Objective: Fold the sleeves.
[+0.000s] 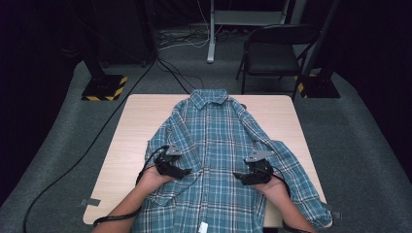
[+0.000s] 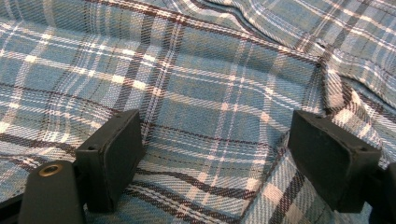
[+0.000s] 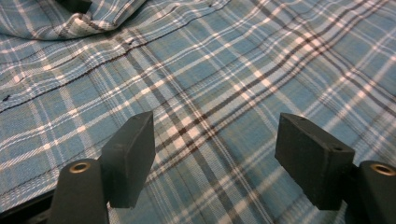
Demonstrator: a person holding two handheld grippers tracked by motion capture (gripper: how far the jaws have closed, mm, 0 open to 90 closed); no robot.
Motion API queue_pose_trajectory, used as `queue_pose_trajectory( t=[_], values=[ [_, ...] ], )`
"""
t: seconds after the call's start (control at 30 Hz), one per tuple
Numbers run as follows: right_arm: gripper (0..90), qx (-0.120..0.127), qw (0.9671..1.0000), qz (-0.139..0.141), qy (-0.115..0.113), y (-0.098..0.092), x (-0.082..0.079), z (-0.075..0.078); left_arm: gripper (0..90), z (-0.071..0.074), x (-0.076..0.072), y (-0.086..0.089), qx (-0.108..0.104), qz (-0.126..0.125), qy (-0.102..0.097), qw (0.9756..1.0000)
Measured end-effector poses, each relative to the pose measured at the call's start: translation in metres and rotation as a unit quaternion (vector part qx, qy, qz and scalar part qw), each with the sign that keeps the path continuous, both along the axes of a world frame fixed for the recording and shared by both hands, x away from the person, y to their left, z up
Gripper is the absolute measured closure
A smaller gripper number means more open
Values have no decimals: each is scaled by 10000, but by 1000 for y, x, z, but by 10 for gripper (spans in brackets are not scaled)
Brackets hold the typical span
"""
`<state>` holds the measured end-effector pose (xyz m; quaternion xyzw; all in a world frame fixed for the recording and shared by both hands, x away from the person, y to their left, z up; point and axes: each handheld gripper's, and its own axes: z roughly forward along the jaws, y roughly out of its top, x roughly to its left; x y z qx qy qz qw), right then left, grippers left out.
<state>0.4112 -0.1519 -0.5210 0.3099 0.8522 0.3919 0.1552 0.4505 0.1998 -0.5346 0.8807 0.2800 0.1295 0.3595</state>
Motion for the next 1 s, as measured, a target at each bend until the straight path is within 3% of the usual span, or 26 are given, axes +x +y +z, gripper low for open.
queue_pose_trajectory(
  t=[0.7, 1.0],
  values=[
    [286, 89, 9985, -540, -55, -35, 3, 8, 159, -2, -2, 0, -64, 51, -46, 10000],
    [296, 3, 9976, -685, -56, -45, 4, 9, 159, -2, -1, 0, -68, 51, -46, 10000]
  ],
)
